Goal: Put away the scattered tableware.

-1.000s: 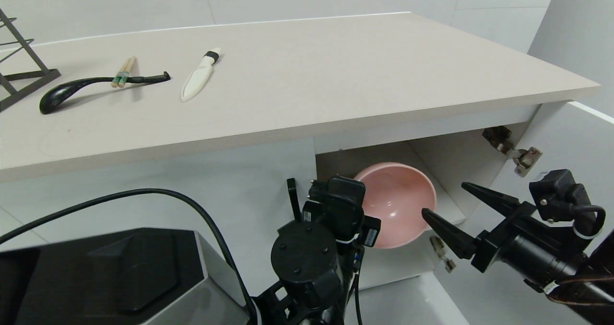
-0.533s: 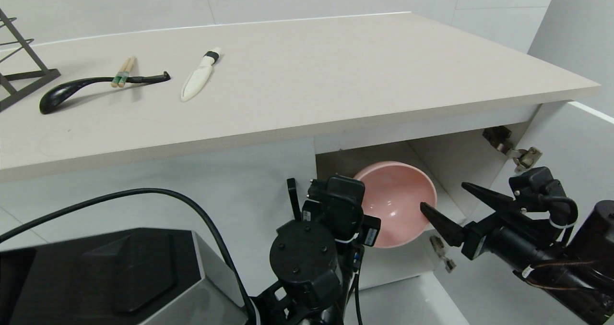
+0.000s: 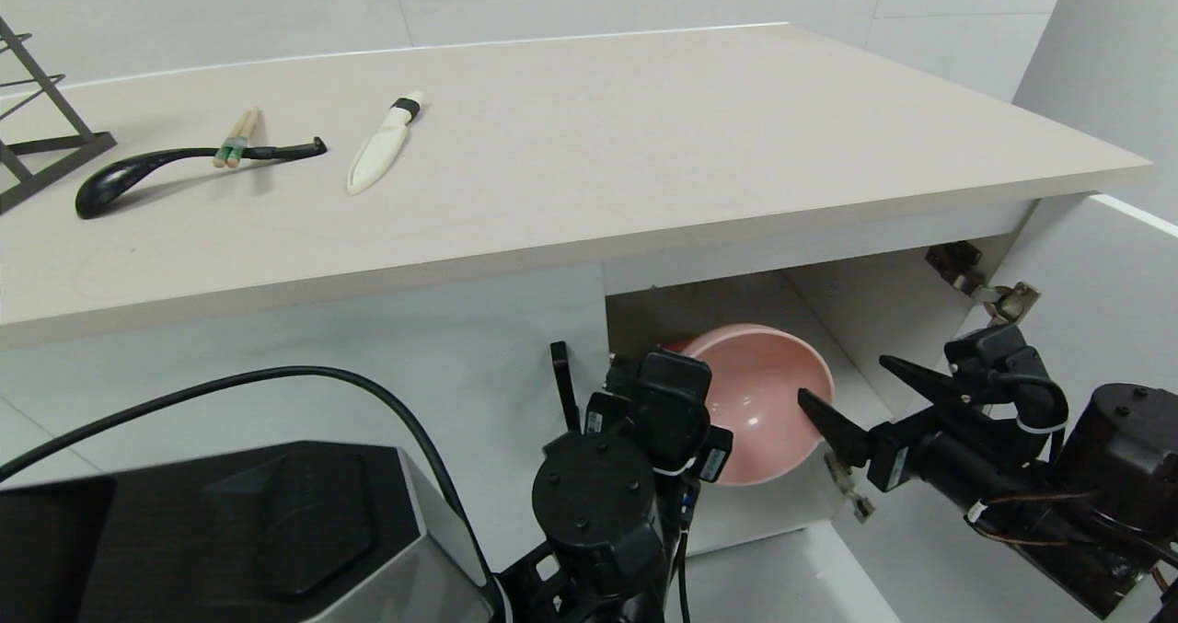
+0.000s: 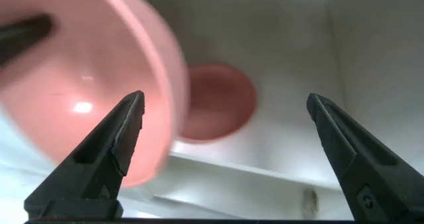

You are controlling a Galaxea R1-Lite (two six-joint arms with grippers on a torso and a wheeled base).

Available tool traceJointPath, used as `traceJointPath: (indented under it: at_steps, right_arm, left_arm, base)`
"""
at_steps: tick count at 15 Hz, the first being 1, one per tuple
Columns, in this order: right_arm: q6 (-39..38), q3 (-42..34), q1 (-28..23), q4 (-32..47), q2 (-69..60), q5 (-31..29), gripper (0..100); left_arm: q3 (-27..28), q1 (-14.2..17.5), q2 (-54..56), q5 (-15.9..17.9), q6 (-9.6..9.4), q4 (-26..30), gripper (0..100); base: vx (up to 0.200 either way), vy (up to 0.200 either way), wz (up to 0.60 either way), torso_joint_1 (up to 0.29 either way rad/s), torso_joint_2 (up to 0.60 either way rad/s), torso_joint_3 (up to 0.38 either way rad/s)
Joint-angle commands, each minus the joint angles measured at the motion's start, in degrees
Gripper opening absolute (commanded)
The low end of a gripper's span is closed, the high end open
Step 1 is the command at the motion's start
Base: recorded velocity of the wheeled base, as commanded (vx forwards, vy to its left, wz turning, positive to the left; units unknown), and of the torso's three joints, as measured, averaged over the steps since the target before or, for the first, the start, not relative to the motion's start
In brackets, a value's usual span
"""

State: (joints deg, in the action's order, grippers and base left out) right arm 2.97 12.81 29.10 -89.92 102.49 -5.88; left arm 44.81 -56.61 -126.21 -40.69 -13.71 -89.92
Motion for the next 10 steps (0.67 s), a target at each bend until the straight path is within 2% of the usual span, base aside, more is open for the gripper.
traceJointPath:
  at_steps: [1, 6, 9, 10]
  right_arm:
    - [0.01, 0.02, -0.01, -0.08, 2.28, -1.16, 100]
    - [0.01, -0.07, 0.96, -0.08, 2.89, -1.24, 100]
    - [0.01, -0.16, 1.31, -0.08, 2.98, -1.33, 100]
    - [0.01, -0.16, 1.31, -0.08, 2.98, -1.33, 0]
  left_arm:
    - [0.10, 0.01, -1.06, 0.00, -0.61, -0.08, 0]
    - [2.30, 0.01, -2.64, 0.00, -2.19, -0.08, 0]
    - [2.56, 0.01, -3.08, -0.09, -2.37, -0.08, 0]
    - [2.65, 0.01, -3.08, 0.00, -2.28, -0.08, 0]
  base:
    - [0.000, 0.000, 0.00, 0.000, 0.00, 0.000]
    - [0.000, 0.000, 0.00, 0.000, 0.00, 0.000]
    - [0.000, 0.000, 0.00, 0.000, 0.00, 0.000]
    - [0.000, 0.000, 0.00, 0.000, 0.00, 0.000]
